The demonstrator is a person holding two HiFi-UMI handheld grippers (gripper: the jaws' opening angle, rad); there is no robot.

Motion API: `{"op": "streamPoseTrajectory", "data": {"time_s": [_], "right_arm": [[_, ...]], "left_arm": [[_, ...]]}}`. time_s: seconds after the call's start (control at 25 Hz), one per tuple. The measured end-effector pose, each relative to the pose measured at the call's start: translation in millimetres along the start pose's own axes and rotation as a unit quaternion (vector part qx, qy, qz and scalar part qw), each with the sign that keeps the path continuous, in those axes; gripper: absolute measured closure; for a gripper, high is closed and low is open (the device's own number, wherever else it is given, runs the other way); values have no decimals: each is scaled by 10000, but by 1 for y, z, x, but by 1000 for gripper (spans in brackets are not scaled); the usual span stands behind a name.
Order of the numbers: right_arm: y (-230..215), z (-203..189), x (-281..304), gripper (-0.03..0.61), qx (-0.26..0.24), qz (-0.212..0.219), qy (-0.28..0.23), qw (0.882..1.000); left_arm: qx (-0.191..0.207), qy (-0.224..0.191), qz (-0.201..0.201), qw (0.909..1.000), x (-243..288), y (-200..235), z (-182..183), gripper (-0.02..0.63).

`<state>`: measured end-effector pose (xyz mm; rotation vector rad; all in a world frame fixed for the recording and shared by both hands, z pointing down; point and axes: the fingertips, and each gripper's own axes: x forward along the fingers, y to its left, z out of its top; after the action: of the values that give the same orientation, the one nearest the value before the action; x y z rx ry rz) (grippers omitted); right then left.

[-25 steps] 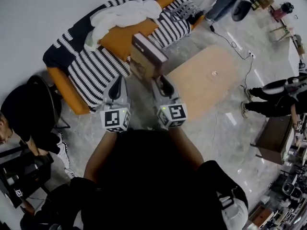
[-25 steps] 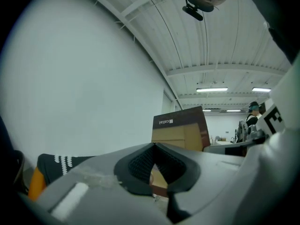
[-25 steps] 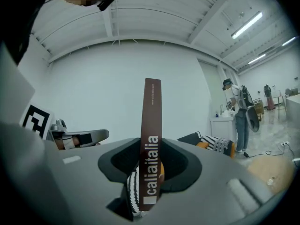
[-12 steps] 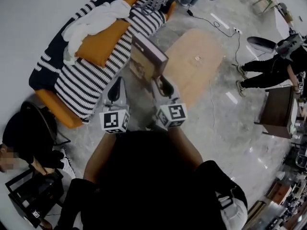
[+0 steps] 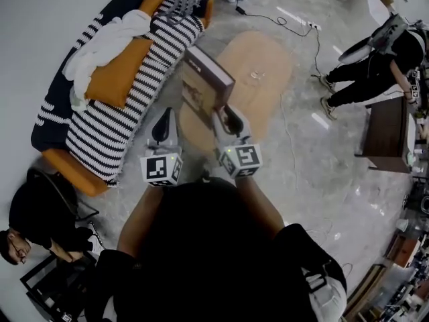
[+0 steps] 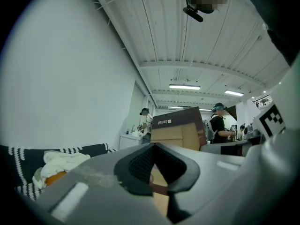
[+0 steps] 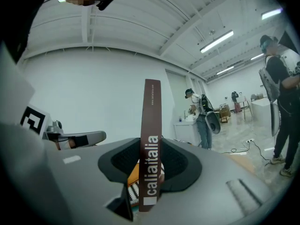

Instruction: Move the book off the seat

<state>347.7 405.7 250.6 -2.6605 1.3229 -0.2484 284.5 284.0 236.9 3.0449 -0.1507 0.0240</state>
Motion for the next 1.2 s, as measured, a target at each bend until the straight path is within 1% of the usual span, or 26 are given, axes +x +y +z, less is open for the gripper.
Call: {"op": "streamPoseTrajectory", "data": {"time_s": [0.2,0.32,0.6,0.72,0.8,0.92,1.12,1.2], "right_arm": [[-67,3,-25,436,177,-271,-56,9995],[-90,2,-34,436,292,-428,-67,9986],[-106,-25,-37,436,616,-917,78,9938],[-119,-45,-32,436,720,-1106,143,9912],[-127,-59,-31,436,761,-1258,198,9889],[-137,-74,-31,436,841,-1462,333,9851],[-177,-97,-11,436,1126,-1677,597,9776],[-176,-104,-6,436,1221,-1755,652,9747]], "left_arm": [[80,101,-262,9996,35,-60,-14,607],[140,223,-409,9988,47,-81,-19,607],[188,283,-648,9973,59,-79,-20,606],[177,343,-766,9963,76,-78,-37,607],[145,411,-919,9948,86,-79,-51,607],[68,637,-1118,9917,98,-85,-70,607],[-24,866,-1358,9869,147,-103,-87,607],[-30,1002,-1453,9843,151,-100,-90,607]]}}
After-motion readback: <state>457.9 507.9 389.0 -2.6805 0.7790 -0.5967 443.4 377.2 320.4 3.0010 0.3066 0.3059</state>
